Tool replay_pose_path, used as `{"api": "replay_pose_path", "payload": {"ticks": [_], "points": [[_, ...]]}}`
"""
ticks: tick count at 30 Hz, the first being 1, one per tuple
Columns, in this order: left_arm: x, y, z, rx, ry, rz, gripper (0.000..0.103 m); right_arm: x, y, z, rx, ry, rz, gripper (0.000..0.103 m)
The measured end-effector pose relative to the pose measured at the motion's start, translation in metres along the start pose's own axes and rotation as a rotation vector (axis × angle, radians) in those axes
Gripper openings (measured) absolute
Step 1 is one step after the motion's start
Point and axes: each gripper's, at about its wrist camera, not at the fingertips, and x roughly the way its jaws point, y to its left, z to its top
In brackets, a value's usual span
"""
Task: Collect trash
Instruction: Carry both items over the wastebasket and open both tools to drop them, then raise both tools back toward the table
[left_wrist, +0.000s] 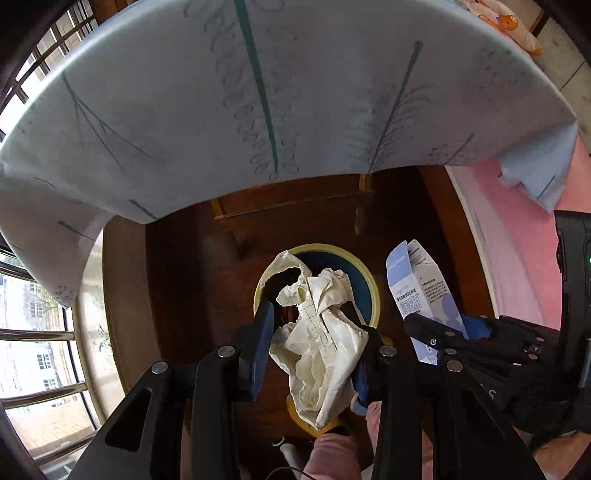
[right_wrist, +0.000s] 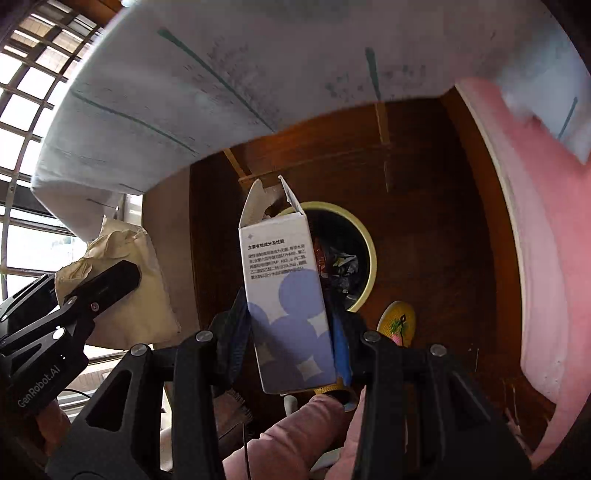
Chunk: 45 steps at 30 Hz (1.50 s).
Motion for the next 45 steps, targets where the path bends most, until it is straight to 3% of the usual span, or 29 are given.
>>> {"api": "replay_pose_path", "payload": {"ticks": [7, 13, 14, 15, 18, 21, 26, 31, 45], "points": [[0.090, 0.002, -0.004, -0.043, 0.050, -0.009, 0.048, 0.102, -0.033, -0.011, 0.050, 0.064, -0.002, 0.036], [0.131, 0.003, -0.008, -0.071, 0.114, -0.013, 0.073, 0.146, -0.044, -0.007, 0.058, 0.079, 0.002, 0.037], [0.133, 0.005, -0.008, -0.077, 0.112, 0.003, 0.080, 0.148, -0.045, -0.007, 0.058, 0.079, -0.001, 0.041], [0.135, 0.006, -0.008, -0.083, 0.110, 0.010, 0.086, 0.150, -0.047, -0.006, 0.061, 0.079, -0.001, 0.053], [0.135, 0.013, -0.007, -0.097, 0.109, 0.019, 0.087, 0.157, -0.052, 0.005, 0.074, 0.082, -0.008, 0.070], [0.130, 0.022, -0.006, -0.107, 0.104, 0.034, 0.087, 0.151, -0.053, 0.008, 0.060, 0.071, -0.006, 0.073], [0.098, 0.036, -0.002, -0.144, 0.084, 0.038, 0.087, 0.140, -0.045, 0.016, 0.025, 0.053, -0.012, 0.074], [0.047, 0.046, 0.004, -0.162, 0.057, 0.040, 0.087, 0.104, -0.036, 0.023, 0.013, 0.019, 0.013, 0.074], [-0.168, 0.039, 0.010, -0.098, -0.123, 0.073, 0.087, -0.072, 0.037, 0.026, -0.074, -0.064, 0.002, 0.077]]}}
